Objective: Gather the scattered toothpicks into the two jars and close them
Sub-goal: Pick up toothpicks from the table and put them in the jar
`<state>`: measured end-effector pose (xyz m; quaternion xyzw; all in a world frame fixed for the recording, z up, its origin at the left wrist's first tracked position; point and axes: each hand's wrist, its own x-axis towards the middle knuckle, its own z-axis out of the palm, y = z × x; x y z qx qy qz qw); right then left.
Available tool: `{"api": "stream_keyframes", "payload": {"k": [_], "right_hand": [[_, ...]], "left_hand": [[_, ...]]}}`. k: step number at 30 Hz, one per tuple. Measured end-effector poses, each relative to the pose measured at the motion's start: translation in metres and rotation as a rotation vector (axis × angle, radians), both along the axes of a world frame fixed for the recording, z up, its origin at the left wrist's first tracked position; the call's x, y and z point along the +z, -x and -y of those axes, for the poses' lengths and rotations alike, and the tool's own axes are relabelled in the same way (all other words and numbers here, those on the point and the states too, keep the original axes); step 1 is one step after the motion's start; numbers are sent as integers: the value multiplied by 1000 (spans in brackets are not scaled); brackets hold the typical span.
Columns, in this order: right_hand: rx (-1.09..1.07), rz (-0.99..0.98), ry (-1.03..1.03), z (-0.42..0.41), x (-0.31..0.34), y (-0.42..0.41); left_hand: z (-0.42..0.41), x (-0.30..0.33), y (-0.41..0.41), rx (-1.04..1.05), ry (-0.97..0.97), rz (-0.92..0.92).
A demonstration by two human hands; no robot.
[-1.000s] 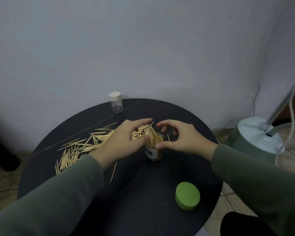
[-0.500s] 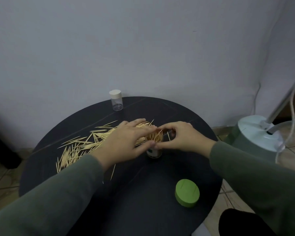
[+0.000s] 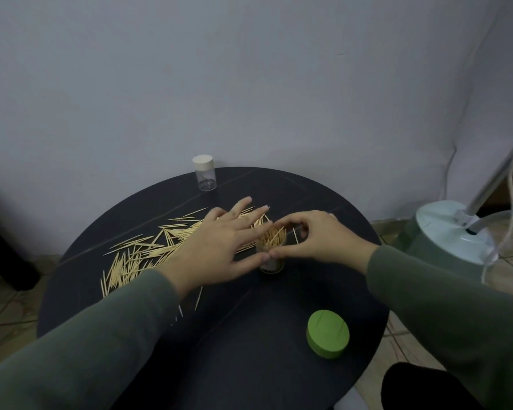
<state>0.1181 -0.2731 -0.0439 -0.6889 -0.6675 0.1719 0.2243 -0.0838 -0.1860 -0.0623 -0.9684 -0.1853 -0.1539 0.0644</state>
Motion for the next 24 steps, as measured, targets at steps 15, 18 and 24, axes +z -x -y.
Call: {"api": "stream_keyframes", "payload": {"k": [15, 18, 24], "right_hand": [[24, -12, -1, -6, -7, -4], [13, -4, -2, -5, -6, -2], [17, 15, -13, -3, -1, -2]], "left_hand": [[-3, -3, 7, -157, 102, 232], [-4, -5, 9, -150, 99, 203], [5, -6, -3, -78, 156, -67]]}}
